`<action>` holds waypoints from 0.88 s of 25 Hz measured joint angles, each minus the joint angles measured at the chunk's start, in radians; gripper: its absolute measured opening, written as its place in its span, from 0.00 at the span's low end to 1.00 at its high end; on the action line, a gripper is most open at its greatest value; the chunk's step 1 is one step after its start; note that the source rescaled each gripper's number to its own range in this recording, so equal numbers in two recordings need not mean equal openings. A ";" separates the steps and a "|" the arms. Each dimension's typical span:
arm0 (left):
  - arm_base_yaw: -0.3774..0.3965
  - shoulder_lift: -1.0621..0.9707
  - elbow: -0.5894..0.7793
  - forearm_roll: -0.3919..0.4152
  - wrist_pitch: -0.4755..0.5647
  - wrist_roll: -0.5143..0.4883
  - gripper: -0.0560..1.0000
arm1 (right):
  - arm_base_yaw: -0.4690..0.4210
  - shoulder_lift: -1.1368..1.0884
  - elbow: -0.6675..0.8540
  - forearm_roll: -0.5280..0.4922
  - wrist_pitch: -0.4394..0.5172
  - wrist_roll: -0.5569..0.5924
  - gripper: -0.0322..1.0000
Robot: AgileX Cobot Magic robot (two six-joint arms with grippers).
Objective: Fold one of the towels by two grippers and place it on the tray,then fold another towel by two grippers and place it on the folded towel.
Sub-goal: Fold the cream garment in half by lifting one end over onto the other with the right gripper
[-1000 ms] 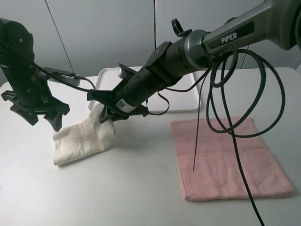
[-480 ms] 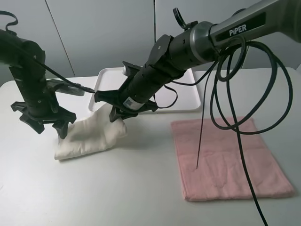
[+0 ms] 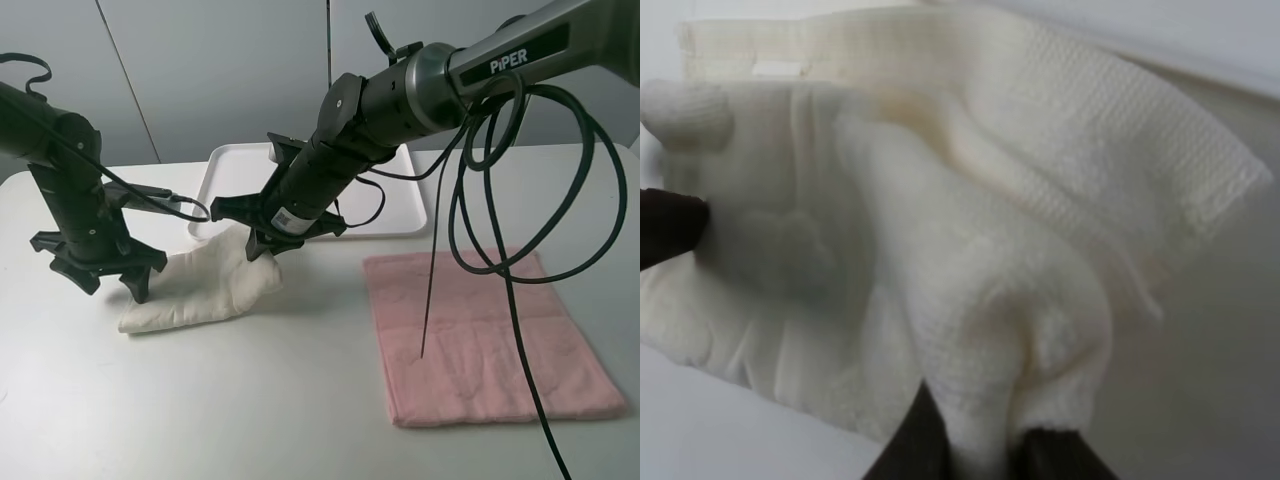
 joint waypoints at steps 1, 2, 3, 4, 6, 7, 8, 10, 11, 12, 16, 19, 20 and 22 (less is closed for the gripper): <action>0.000 0.004 0.002 0.005 -0.003 -0.005 0.85 | 0.000 0.000 0.000 0.000 0.002 0.000 0.11; 0.000 0.006 0.004 0.009 -0.003 -0.009 0.85 | 0.000 0.000 0.000 0.000 0.002 0.000 0.11; 0.000 0.006 0.004 0.010 -0.005 -0.012 0.85 | 0.000 0.000 0.000 0.000 0.004 0.000 0.11; 0.000 0.008 0.004 0.010 -0.008 -0.019 0.85 | 0.000 -0.002 0.000 0.000 0.009 0.000 0.11; 0.000 0.010 0.004 0.010 -0.012 -0.026 0.85 | 0.000 -0.002 0.000 0.002 0.021 0.000 0.11; 0.000 0.010 0.004 0.006 -0.012 -0.026 0.85 | 0.000 -0.002 0.000 0.002 0.027 -0.002 0.11; 0.000 0.010 0.004 0.002 -0.014 -0.026 0.85 | 0.000 -0.002 0.000 0.004 0.031 -0.006 0.11; 0.000 0.010 0.004 -0.008 -0.018 -0.024 0.85 | 0.000 -0.002 0.000 0.033 0.038 -0.023 0.11; 0.000 0.010 0.004 -0.010 -0.018 -0.020 0.85 | 0.000 -0.002 0.000 0.061 0.040 -0.041 0.11; 0.000 0.010 0.004 -0.010 -0.020 -0.019 0.85 | 0.000 -0.002 0.000 0.096 0.042 -0.064 0.11; 0.000 0.010 0.004 -0.012 -0.022 -0.017 0.85 | 0.000 0.004 0.000 0.244 0.049 -0.152 0.11; 0.000 0.010 0.004 -0.012 -0.022 -0.017 0.85 | 0.000 0.028 0.000 0.337 0.049 -0.212 0.11; 0.000 0.010 0.004 -0.012 -0.022 -0.017 0.85 | 0.000 0.033 0.000 0.365 0.049 -0.232 0.11; 0.000 0.010 0.004 -0.012 -0.022 -0.017 0.85 | 0.000 0.040 0.000 0.414 0.051 -0.266 0.11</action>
